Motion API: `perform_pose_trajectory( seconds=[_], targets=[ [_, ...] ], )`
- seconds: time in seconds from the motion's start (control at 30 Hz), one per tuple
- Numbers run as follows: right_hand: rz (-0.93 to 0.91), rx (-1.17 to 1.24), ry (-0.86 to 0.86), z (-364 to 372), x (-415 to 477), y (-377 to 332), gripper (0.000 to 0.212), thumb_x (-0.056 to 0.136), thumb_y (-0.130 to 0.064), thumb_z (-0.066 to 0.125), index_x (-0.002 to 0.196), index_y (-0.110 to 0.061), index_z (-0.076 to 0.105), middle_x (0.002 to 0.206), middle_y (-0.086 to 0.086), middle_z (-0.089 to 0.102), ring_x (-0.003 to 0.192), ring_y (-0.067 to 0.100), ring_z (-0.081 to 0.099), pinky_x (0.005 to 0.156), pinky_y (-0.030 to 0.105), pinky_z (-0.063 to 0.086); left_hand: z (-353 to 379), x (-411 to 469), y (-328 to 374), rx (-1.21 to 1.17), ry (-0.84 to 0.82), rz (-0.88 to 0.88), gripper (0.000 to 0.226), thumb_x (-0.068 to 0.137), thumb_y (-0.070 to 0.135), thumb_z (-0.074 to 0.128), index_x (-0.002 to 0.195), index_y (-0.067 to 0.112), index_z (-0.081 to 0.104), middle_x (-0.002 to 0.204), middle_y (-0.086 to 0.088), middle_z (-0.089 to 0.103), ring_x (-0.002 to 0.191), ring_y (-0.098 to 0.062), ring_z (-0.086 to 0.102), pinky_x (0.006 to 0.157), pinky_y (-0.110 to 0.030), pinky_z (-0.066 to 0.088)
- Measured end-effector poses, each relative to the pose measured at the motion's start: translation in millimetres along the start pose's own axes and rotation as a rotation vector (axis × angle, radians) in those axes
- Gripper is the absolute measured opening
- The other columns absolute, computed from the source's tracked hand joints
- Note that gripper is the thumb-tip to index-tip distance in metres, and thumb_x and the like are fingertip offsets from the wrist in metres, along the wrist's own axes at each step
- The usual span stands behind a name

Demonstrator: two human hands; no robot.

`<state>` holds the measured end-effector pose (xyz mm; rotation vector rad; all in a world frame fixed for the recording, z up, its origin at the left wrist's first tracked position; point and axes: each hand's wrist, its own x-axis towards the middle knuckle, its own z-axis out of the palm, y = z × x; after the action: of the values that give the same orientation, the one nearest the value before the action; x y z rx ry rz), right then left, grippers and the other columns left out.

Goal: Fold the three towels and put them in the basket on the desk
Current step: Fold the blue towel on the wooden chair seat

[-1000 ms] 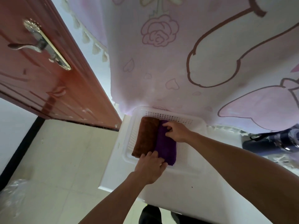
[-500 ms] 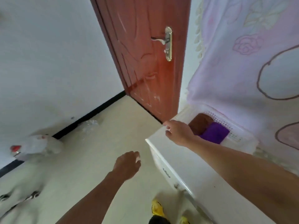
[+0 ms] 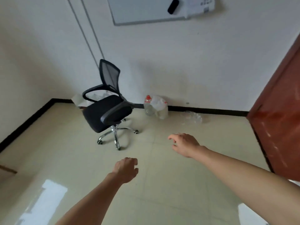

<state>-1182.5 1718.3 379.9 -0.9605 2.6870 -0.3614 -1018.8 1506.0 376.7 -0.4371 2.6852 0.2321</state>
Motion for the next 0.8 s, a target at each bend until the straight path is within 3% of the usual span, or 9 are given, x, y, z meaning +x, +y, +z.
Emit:
perform_pose_trajectory(
  seconds=[0.13,0.3,0.53,0.8],
  targets=[
    [-0.22,-0.028,-0.087,27.0,78.6,-157.6,0.043,0.088,-0.028,0.051,0.131,-0.029,0.052,0.126,0.002,0.06,0.111,0.025,0.057,0.086,0.031,0.044,-17.3,-40.0,-144.0,-0.103,0.061,-0.229,0.036,0.091,0.035,0.049,0.125,0.024,0.056,0.126,-0.003,0.061,0.115,-0.024,0.057,0.089,-0.028,0.043],
    [-0.502,-0.1,-0.166,60.6,141.0,-318.3,0.043,0.089,-0.03,0.051,0.132,-0.029,0.052,0.13,0.001,0.059,0.113,0.025,0.058,0.088,0.032,0.045,-17.4,-95.6,-275.9,-0.218,0.132,-0.484,0.035,0.093,0.033,0.049,0.126,0.022,0.055,0.127,-0.003,0.06,0.113,-0.023,0.058,0.087,-0.028,0.043],
    [-0.754,-0.187,-0.296,123.7,220.4,-483.7,0.045,0.089,-0.028,0.052,0.133,-0.029,0.052,0.13,-0.002,0.061,0.116,0.022,0.057,0.09,0.03,0.044,12.0,-128.2,-410.2,-0.355,0.13,-0.739,0.035,0.093,0.034,0.051,0.125,0.02,0.057,0.121,-0.003,0.061,0.107,-0.023,0.06,0.086,-0.029,0.046],
    [-0.948,-0.243,-0.392,179.7,356.7,-678.2,0.044,0.089,-0.031,0.052,0.133,-0.031,0.05,0.132,-0.002,0.058,0.117,0.024,0.056,0.09,0.031,0.046,-17.5,-109.3,-582.3,-0.45,0.159,-0.966,0.035,0.094,0.037,0.049,0.126,0.024,0.055,0.123,-0.001,0.061,0.115,-0.02,0.055,0.086,-0.029,0.044]
  ],
)
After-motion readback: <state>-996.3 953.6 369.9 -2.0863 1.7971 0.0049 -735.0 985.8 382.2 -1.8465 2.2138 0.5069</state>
